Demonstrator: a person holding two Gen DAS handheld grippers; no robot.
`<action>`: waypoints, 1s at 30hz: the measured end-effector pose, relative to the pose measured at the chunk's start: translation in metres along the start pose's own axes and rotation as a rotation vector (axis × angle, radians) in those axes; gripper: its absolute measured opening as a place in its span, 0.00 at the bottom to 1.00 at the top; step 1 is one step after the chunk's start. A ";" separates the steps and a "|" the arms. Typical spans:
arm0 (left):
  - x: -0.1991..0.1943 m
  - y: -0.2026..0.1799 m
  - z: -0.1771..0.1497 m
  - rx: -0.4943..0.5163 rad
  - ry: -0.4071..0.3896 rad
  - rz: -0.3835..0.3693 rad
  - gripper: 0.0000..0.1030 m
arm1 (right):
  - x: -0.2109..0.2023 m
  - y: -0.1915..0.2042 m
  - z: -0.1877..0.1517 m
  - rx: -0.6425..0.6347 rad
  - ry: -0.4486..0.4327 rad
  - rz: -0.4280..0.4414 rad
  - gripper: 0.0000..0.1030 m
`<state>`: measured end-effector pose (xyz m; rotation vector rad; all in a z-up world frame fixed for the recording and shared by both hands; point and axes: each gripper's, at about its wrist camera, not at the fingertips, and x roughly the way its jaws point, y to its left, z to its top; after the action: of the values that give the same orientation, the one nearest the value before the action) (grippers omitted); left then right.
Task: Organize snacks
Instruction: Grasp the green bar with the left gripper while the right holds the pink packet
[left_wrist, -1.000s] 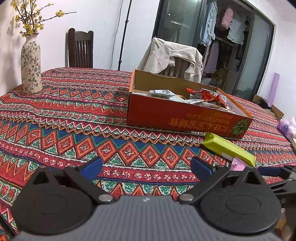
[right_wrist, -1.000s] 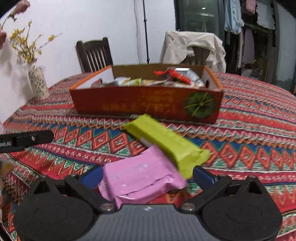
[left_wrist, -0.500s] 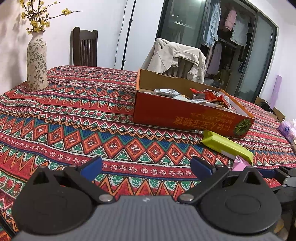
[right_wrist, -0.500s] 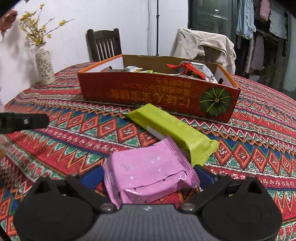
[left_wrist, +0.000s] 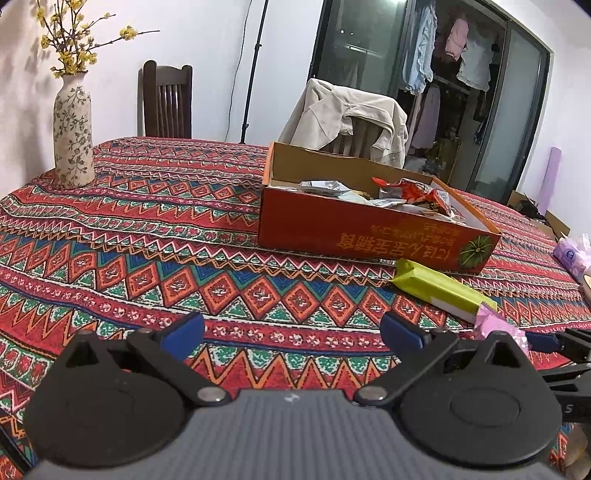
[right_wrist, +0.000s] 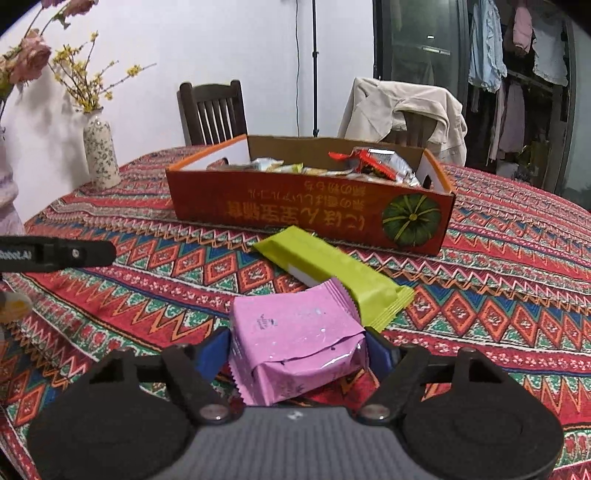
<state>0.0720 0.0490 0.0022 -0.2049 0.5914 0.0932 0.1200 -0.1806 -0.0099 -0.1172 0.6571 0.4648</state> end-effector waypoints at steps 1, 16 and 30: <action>0.000 -0.002 0.000 0.001 0.001 -0.001 1.00 | -0.003 -0.001 0.000 0.002 -0.009 0.000 0.74; 0.023 -0.066 0.017 0.046 0.026 0.003 1.00 | -0.027 -0.061 0.005 0.081 -0.114 -0.049 0.74; 0.072 -0.134 0.023 -0.003 0.123 0.071 1.00 | -0.013 -0.130 0.014 0.156 -0.143 -0.127 0.74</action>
<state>0.1632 -0.0742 0.0029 -0.1933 0.7209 0.1509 0.1775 -0.2984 0.0037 0.0221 0.5394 0.2950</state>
